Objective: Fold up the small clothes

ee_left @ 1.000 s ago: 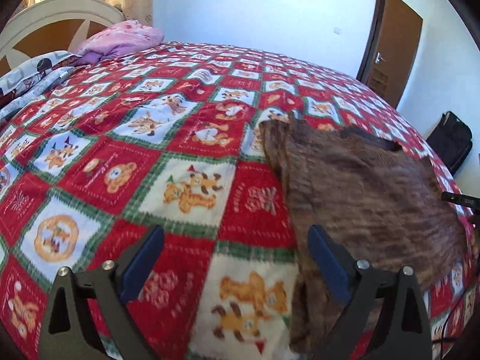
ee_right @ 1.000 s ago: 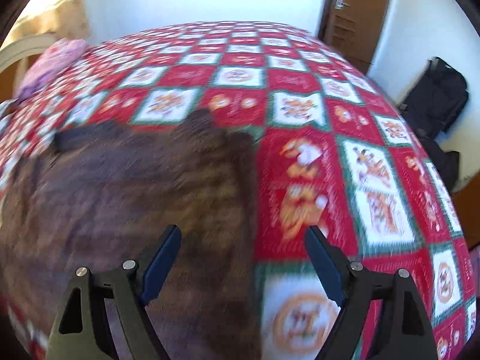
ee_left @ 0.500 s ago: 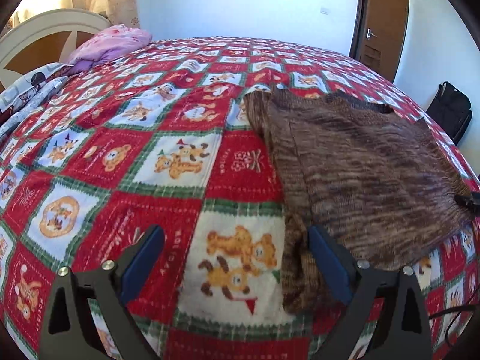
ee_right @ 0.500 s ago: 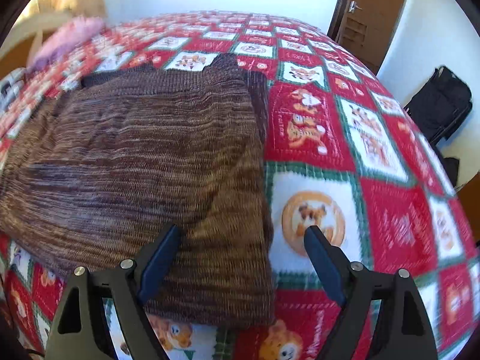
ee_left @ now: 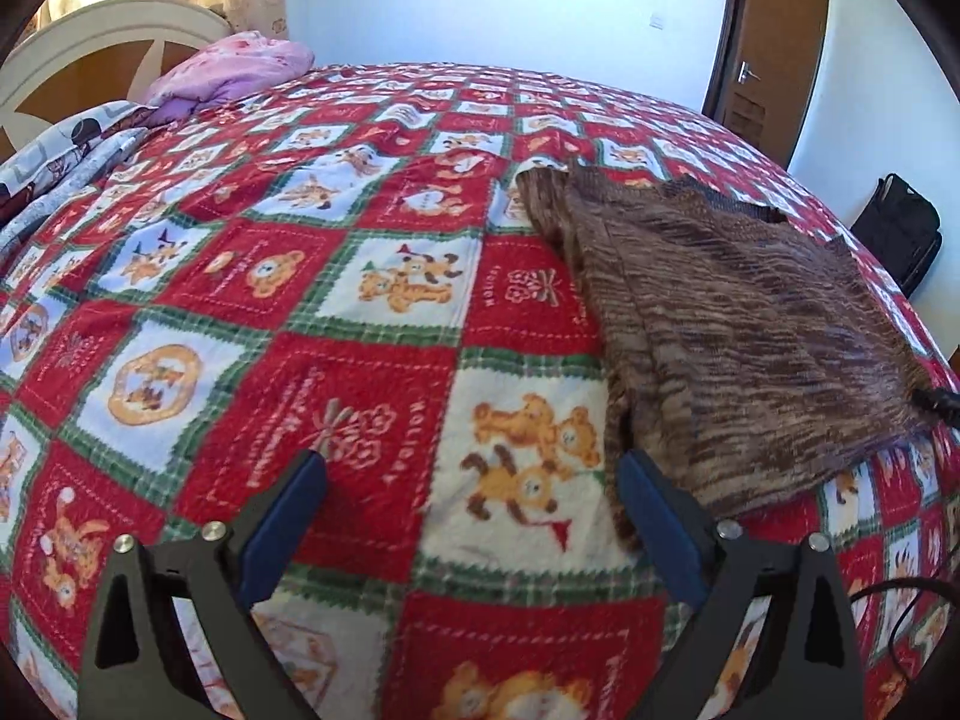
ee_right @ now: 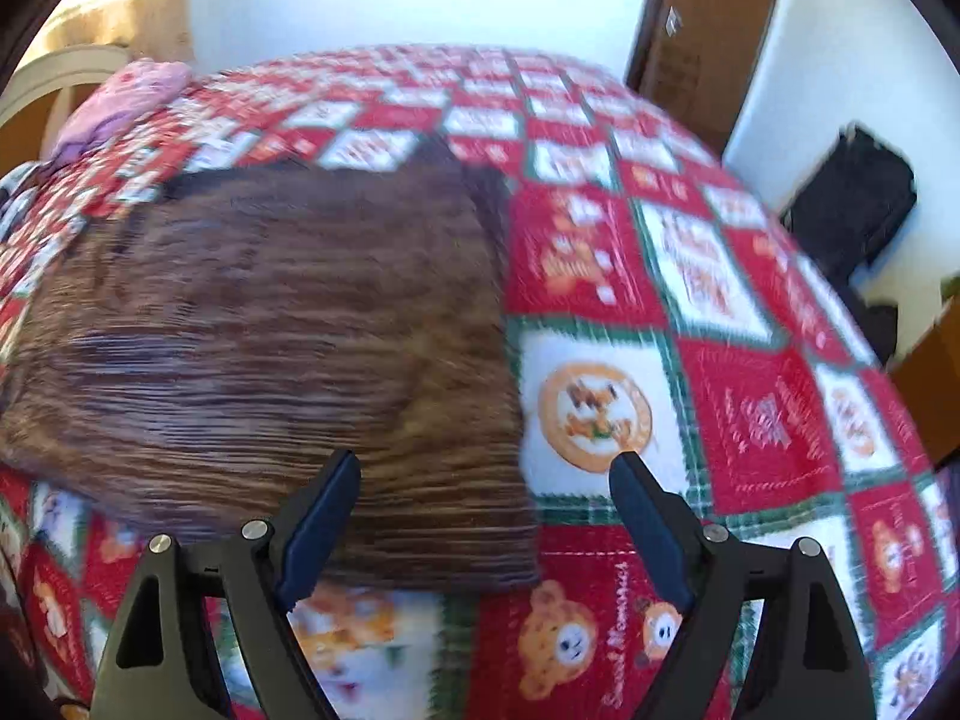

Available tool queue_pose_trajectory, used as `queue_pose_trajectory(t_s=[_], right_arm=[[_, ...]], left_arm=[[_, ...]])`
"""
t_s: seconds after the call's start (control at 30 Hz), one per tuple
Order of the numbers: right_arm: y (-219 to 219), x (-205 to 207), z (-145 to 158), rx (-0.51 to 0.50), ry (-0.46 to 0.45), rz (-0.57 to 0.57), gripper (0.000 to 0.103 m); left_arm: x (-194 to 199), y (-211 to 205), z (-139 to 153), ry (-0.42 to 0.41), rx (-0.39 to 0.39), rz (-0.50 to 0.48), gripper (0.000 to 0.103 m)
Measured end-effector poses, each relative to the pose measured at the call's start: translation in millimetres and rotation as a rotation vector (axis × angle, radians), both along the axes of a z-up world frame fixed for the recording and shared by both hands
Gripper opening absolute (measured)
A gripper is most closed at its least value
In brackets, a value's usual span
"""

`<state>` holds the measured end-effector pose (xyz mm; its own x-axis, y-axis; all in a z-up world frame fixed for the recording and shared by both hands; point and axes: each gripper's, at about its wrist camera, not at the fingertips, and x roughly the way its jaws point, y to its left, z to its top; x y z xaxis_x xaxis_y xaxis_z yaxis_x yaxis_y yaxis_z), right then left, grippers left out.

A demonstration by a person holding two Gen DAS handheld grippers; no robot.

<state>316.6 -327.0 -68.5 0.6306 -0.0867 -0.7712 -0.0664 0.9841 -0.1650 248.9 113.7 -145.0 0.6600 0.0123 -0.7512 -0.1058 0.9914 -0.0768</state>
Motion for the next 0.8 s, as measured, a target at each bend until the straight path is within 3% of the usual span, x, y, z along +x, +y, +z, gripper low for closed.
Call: queue_pose_trajectory(t_s=[0.23,0.47,0.67,0.8], right_arm=[[93.5,-24.0,13.5,-0.063,-0.079,0.257,0.086],[217.7,-56.1,-9.1,-0.143,-0.101,0.593,0.086],[272.9,-73.4,-24.8,-0.168,-0.11,0.716,0.085],[296.0,-78.3,-34.1,-0.177,-0.103,0.765,0.085]], left_arm=[[-10.7,25.1,8.5,-0.029,0.0,0.006,0.1],[-12.6,70.3,23.8,-0.071,-0.017,0.081,0.1],[-11.2,101.6,23.8,-0.056,-0.041,0.117,0.1],[-6.1,116.2,20.9,-0.041,-0.101,0.116,0.1]])
